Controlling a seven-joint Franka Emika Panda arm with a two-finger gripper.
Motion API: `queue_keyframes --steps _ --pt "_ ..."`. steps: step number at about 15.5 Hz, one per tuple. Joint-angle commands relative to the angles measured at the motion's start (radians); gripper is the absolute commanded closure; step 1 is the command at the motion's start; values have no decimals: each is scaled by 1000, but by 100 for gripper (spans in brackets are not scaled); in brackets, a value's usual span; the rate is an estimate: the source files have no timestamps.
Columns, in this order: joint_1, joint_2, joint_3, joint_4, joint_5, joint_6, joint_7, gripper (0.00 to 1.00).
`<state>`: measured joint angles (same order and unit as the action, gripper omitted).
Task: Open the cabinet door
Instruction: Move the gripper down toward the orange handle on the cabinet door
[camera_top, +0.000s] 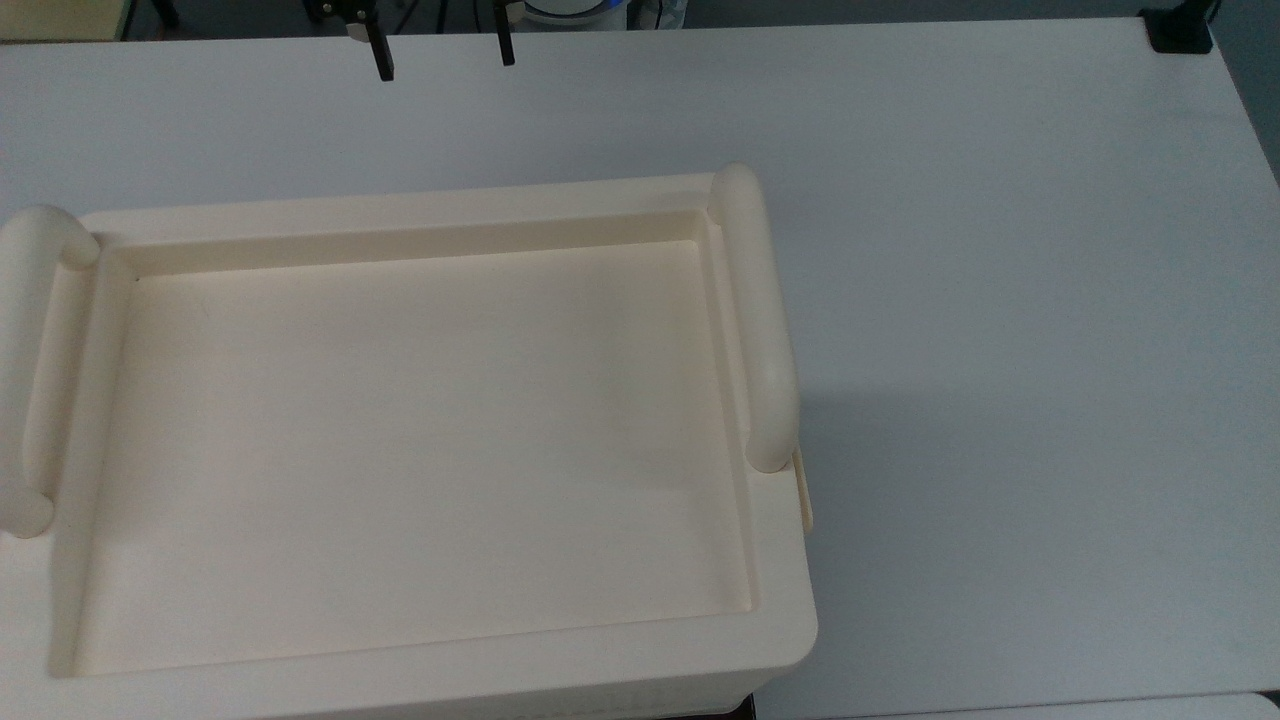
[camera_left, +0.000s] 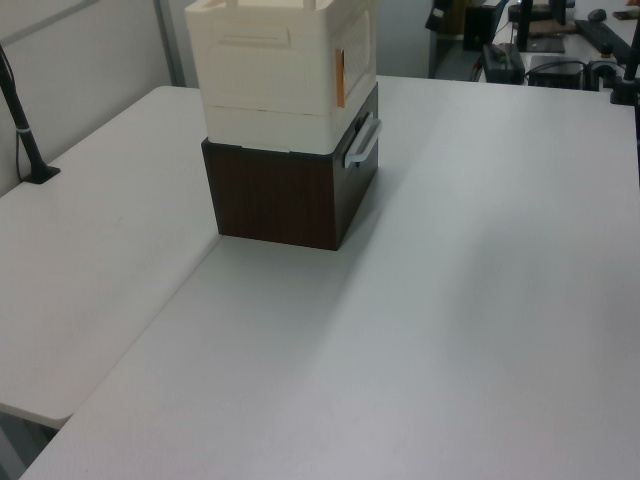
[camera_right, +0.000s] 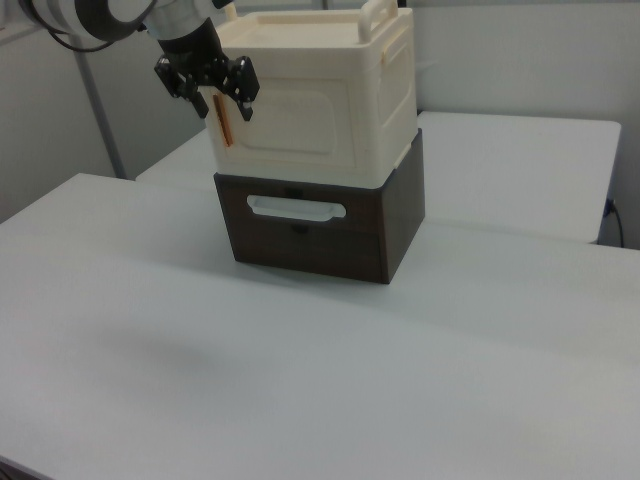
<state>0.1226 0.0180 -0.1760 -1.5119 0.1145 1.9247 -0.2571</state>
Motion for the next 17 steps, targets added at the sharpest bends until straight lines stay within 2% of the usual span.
queue_keyframes --steps 1,3,6,9,17 --pt "18 5 -14 -22 30 80 -5 36" --pt "20 13 -14 -22 57 98 -5 44" --pt "26 33 -13 -22 85 164 -5 47" --pt "34 57 -3 -22 117 241 -7 47" --pt "87 82 7 -24 137 356 -5 47"
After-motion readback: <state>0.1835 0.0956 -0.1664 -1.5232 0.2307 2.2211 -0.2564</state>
